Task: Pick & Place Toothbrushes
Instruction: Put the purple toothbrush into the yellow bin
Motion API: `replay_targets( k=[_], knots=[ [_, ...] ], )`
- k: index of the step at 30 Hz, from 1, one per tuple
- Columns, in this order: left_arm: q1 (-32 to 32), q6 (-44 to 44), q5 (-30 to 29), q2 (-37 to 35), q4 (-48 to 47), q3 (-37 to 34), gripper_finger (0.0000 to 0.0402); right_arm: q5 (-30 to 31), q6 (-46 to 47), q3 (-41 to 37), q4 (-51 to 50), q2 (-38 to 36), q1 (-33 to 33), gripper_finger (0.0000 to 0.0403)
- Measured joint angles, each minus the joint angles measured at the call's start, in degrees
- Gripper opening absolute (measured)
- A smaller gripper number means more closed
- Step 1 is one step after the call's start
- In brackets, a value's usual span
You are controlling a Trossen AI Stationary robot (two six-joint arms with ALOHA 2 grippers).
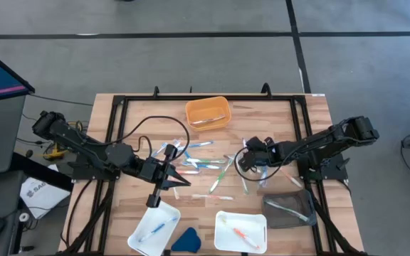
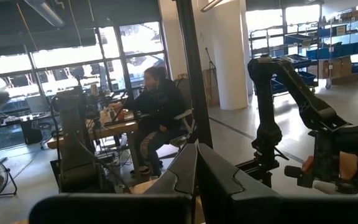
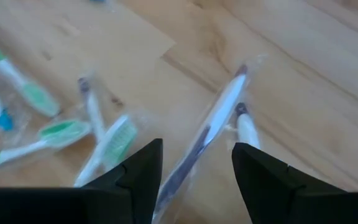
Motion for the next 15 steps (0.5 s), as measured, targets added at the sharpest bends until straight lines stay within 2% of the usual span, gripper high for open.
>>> replay_targets(
  k=[4,11,15],
  knots=[
    [0.0,0.0,0.0,0.0,-0.04,0.0,0.0005,-0.03,0.24,0.0,0.06,0.01,-0.14,0.0187],
    [0.0,0.0,0.02,0.0,-0.07,0.0,0.0005,0.92,2.43,0.0,-0.03,0.01,4.65,0.0186],
    [0.0,-0.02,0.02,0.0,0.0,0.0,0.0005,1.76,1.8,0.0,-0.2,0.02,3.39,0.0186]
  ],
)
